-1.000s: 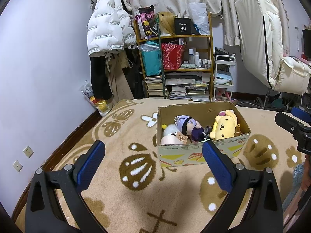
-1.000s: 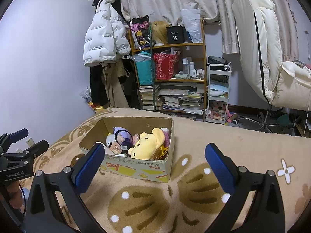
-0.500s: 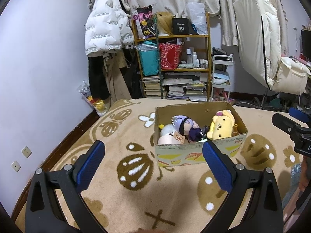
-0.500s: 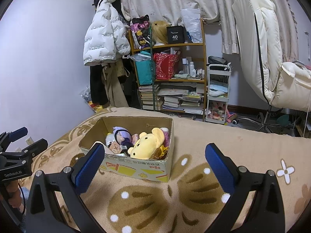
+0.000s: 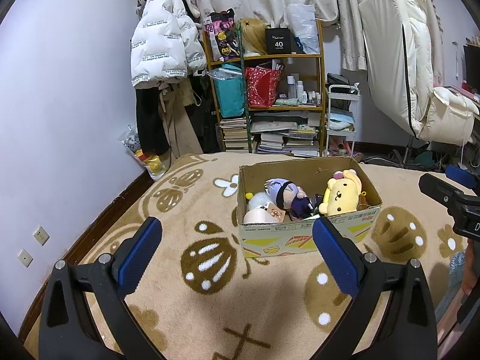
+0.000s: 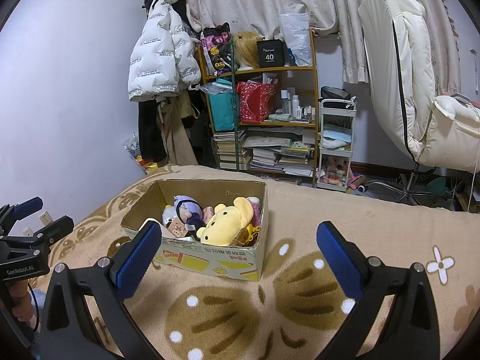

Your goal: Organize soft objects

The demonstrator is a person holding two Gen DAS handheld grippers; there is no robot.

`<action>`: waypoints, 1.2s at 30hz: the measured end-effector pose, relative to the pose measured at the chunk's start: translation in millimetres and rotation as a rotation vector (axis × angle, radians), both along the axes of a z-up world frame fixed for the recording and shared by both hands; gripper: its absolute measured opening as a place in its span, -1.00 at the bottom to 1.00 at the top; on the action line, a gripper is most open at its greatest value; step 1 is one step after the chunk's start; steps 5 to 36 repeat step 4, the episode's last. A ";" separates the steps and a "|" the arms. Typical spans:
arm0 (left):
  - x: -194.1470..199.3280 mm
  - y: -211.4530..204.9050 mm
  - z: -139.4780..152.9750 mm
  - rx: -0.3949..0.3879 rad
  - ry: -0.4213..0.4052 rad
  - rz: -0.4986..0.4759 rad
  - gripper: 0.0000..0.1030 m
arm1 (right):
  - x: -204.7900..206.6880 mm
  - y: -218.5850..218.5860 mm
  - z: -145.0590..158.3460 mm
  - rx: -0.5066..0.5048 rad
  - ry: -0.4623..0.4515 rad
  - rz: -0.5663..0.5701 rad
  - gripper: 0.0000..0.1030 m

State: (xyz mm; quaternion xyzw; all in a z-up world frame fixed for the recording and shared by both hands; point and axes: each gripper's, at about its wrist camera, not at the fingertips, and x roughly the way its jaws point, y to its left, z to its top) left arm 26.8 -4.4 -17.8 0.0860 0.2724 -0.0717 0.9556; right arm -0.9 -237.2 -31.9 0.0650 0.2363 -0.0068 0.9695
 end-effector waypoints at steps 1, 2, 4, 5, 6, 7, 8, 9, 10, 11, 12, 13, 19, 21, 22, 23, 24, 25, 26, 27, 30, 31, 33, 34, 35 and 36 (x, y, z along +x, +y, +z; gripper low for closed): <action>0.2 0.1 -0.1 0.000 0.000 0.000 0.94 | 0.3 0.1 -0.9 0.001 0.000 0.000 1.00; 0.3 0.3 -0.2 -0.001 0.001 -0.001 0.94 | 0.1 0.0 -0.7 0.000 0.000 0.000 1.00; 0.0 0.0 -0.1 0.000 0.001 -0.001 0.94 | 0.2 -0.3 -0.3 0.000 0.000 0.001 1.00; 0.0 0.0 -0.1 0.000 0.001 -0.001 0.94 | 0.2 -0.3 -0.3 0.000 0.000 0.001 1.00; 0.0 0.0 -0.1 0.000 0.001 -0.001 0.94 | 0.2 -0.3 -0.3 0.000 0.000 0.001 1.00; 0.0 0.0 -0.1 0.000 0.001 -0.001 0.94 | 0.2 -0.3 -0.3 0.000 0.000 0.001 1.00; 0.0 0.0 -0.1 0.000 0.001 -0.001 0.94 | 0.2 -0.3 -0.3 0.000 0.000 0.001 1.00; 0.0 0.0 -0.1 0.000 0.001 -0.001 0.94 | 0.2 -0.3 -0.3 0.000 0.000 0.001 1.00; 0.0 0.0 -0.1 0.000 0.001 -0.001 0.94 | 0.2 -0.3 -0.3 0.000 0.000 0.001 1.00; 0.0 0.0 -0.1 0.000 0.001 -0.001 0.94 | 0.2 -0.3 -0.3 0.000 0.000 0.001 1.00; 0.0 0.0 -0.1 0.000 0.001 -0.001 0.94 | 0.2 -0.3 -0.3 0.000 0.000 0.001 1.00; 0.0 0.0 -0.1 0.000 0.001 -0.001 0.94 | 0.2 -0.3 -0.3 0.000 0.000 0.001 1.00; 0.0 0.0 -0.1 0.000 0.001 -0.001 0.94 | 0.2 -0.3 -0.3 0.000 0.000 0.001 1.00; 0.0 0.0 -0.1 0.000 0.001 -0.001 0.94 | 0.2 -0.3 -0.3 0.000 0.000 0.001 1.00; 0.0 0.0 -0.1 0.000 0.001 -0.001 0.94 | 0.2 -0.3 -0.3 0.000 0.000 0.001 1.00; 0.0 0.0 -0.1 0.000 0.001 -0.001 0.94 | 0.2 -0.3 -0.3 0.000 0.000 0.001 1.00; 0.0 0.0 -0.1 0.000 0.001 -0.001 0.94 | 0.2 -0.3 -0.3 0.000 0.000 0.001 1.00; 0.0 0.0 -0.1 0.000 0.001 -0.001 0.94 | 0.2 -0.3 -0.3 0.000 0.000 0.001 1.00; 0.0 0.0 -0.1 0.000 0.001 -0.001 0.94 | 0.2 -0.3 -0.3 0.000 0.000 0.001 1.00; 0.0 0.0 -0.1 0.000 0.001 -0.001 0.94 | 0.2 -0.3 -0.3 0.000 0.000 0.001 1.00; 0.0 0.0 -0.1 0.000 0.001 -0.001 0.94 | 0.2 -0.3 -0.3 0.000 0.000 0.001 1.00; 0.0 0.0 -0.1 0.000 0.001 -0.001 0.94 | 0.2 -0.3 -0.3 0.000 0.000 0.001 1.00; 0.0 0.0 -0.1 0.000 0.001 -0.001 0.94 | 0.2 -0.3 -0.3 0.000 0.000 0.001 1.00; 0.0 0.0 -0.1 0.000 0.001 -0.001 0.94 | 0.2 -0.3 -0.3 0.000 0.000 0.001 1.00; 0.0 0.0 -0.1 0.000 0.001 -0.001 0.94 | 0.2 -0.3 -0.3 0.000 0.000 0.001 1.00; 0.0 0.0 -0.1 0.000 0.001 -0.001 0.94 | 0.2 -0.3 -0.3 0.000 0.000 0.001 1.00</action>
